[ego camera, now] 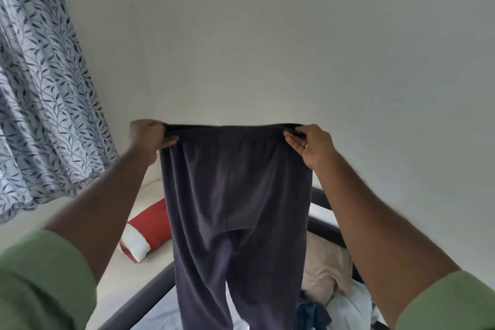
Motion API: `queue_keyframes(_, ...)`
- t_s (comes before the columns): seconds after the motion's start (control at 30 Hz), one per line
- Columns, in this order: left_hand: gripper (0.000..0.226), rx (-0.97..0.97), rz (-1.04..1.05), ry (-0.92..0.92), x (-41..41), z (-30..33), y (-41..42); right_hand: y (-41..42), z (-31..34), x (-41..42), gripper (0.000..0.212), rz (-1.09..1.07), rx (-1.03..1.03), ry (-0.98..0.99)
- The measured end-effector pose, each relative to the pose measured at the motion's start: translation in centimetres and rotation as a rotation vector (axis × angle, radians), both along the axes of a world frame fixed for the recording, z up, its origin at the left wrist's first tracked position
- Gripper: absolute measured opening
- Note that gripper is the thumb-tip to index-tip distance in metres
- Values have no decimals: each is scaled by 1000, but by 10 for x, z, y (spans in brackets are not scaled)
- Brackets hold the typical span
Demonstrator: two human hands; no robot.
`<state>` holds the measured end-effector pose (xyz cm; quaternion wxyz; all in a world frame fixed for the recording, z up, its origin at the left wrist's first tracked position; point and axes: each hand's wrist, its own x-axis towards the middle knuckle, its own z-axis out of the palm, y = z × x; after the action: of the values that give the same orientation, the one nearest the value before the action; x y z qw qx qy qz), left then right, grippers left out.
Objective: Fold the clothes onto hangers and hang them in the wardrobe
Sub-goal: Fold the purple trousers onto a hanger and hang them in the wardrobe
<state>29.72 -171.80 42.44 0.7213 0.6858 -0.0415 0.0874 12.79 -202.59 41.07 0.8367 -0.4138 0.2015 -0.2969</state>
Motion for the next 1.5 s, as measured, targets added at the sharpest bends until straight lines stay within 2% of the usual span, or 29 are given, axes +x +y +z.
queue_keyframes(0.13,27,-40,-83,110,43,-42,-65,-63,-32,40,20,-30,-13,42)
queue_keyframes(0.23,27,-85,-104,102,68,-47,-135,-118,-28,62,24,-71,-57,-11)
queue_keyframes(0.43,37,-227,-179,-189,93,42,-222,-182,53,67,15,-136,-158,-363)
queue_keyframes(0.6,34,-367,-251,-273,98,99,-231,-173,103,43,15,-137,-192,-549)
queue_keyframes(0.77,31,-280,-213,-220,82,73,-183,-122,78,10,16,-154,-274,-458)
queue_keyframes(0.87,30,-226,-185,-164,59,25,-129,-72,34,-12,16,-133,-304,-344)
queue_keyframes(1.0,33,-20,-187,-84,23,-61,-35,13,-60,-49,16,-43,-247,-148)
queue_keyframes(1.17,44,220,-210,140,-38,-197,75,121,-216,-105,15,41,-85,129)
queue_keyframes(1.37,41,431,-30,435,-120,-350,186,221,-368,-170,17,177,52,383)
queue_keyframes(1.43,39,464,25,520,-147,-389,212,248,-407,-192,20,218,47,459)
queue_keyframes(1.5,41,556,76,575,-180,-416,235,275,-442,-217,28,311,-72,556)
